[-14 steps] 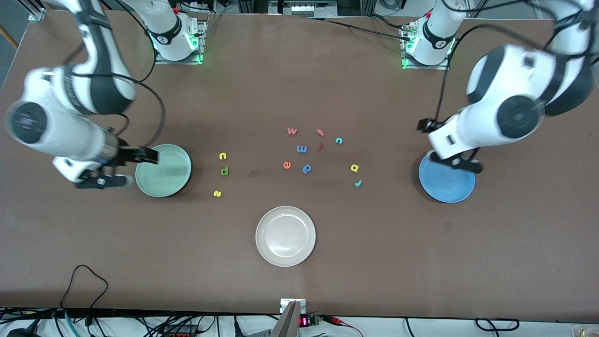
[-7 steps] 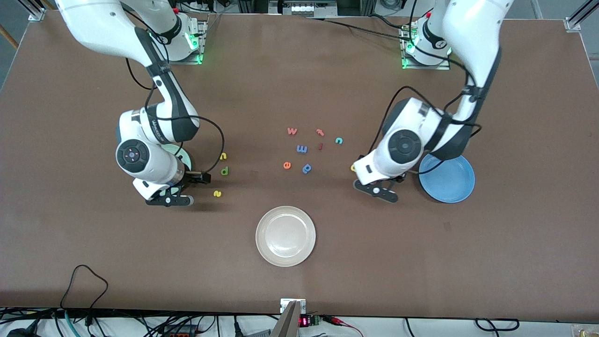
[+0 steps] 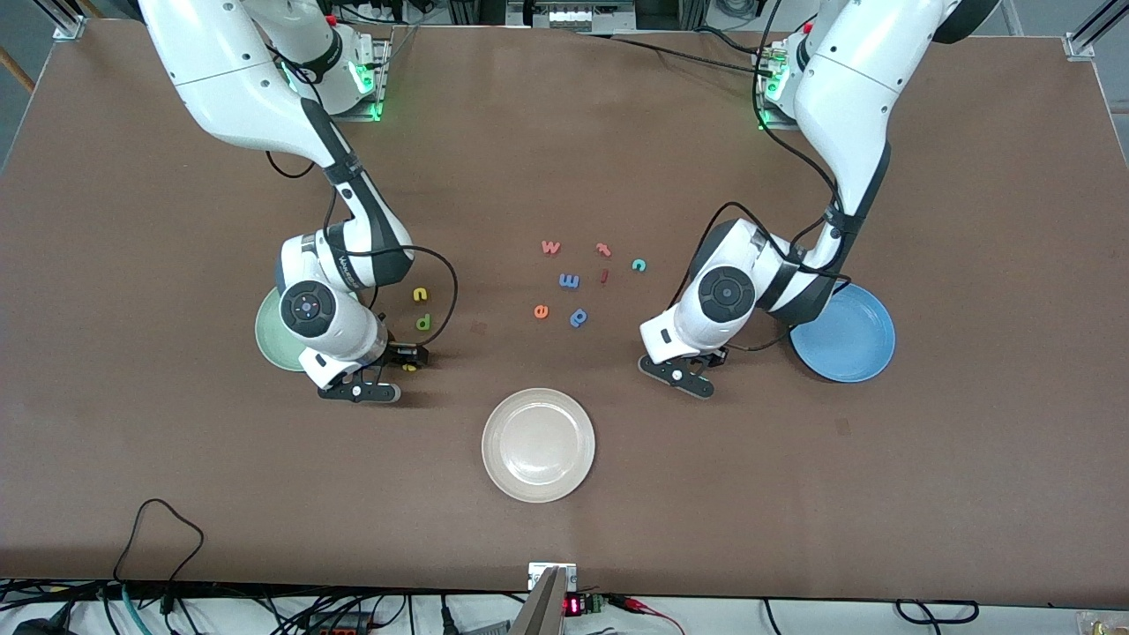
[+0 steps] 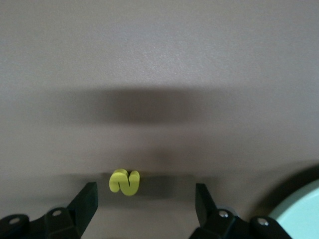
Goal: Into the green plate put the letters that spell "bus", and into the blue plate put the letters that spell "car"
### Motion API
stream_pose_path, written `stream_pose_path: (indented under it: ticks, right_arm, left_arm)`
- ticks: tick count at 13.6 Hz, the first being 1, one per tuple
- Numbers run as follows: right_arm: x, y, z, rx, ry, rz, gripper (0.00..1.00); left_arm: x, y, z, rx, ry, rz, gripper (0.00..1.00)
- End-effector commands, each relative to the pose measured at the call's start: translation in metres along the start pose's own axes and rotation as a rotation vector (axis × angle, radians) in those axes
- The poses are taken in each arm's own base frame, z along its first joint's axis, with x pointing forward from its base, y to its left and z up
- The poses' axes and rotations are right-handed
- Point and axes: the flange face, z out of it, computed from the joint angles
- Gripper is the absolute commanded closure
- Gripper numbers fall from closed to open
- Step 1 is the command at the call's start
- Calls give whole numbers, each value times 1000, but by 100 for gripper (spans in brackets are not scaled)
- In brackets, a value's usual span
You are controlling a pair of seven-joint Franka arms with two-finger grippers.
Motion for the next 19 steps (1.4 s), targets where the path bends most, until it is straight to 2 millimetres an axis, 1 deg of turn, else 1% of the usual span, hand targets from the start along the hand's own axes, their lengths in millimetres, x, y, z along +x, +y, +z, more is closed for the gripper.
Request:
stream_pose_path:
  ticks: [1, 2, 3, 4, 5, 6, 8, 10, 11, 12, 13, 14, 15, 16, 17, 18, 19]
  right_arm:
    - [4, -8, -1, -2, 9, 15, 25]
    - [0, -17, 2, -6, 6, 24, 29]
    - [-4, -24, 6, -10, 0, 24, 30]
    - [-6, -26, 11, -14, -4, 24, 31]
    - [-6, -26, 13, -13, -7, 27, 31]
    - [-7, -26, 15, -15, -9, 25, 31]
    - [-6, -24, 15, -20, -9, 23, 31]
    - [-4, -20, 17, -22, -9, 32, 32]
    - [-4, -20, 20, -23, -12, 32, 37]
    - [-4, -19, 21, -22, -14, 37, 38]
    - [-4, -19, 21, -21, -15, 38, 41]
    - [-4, -20, 21, -20, -15, 39, 41]
    - [-5, -21, 21, -19, -14, 38, 48]
    - [-5, -22, 21, -19, -14, 36, 49]
    - [-5, -22, 21, -21, -13, 33, 53]
    - [-5, -21, 22, -24, -14, 32, 58]
    - [-6, -20, 26, -26, -19, 32, 59]
  left_arm:
    - [-5, 2, 6, 18, -6, 17, 38]
    - [-9, 2, 11, 18, -18, 18, 38]
    - [-14, 2, 17, 19, -35, 19, 40]
    - [-15, 3, 18, 19, -37, 21, 41]
    - [-15, 5, 18, 20, -35, 25, 51]
    - [-14, 7, 18, 19, -35, 27, 58]
    - [-14, 8, 18, 19, -34, 28, 81]
    - [-13, 6, 16, 19, -32, 17, 97]
    - [-13, 4, 13, 20, -32, 17, 100]
    - [-12, -1, 7, 23, -29, 11, 100]
    - [-12, -7, -4, 28, -33, 3, 100]
    - [-13, -12, -20, 39, -53, -4, 100]
    - [-15, -26, -42, 55, -77, -25, 100]
    - [-17, -45, -62, 66, -100, -54, 100]
    - [-22, -66, -74, 70, -149, -83, 100]
    - [-29, -97, -78, 68, -202, -90, 100]
    - [-36, -118, -83, 72, -232, -93, 99]
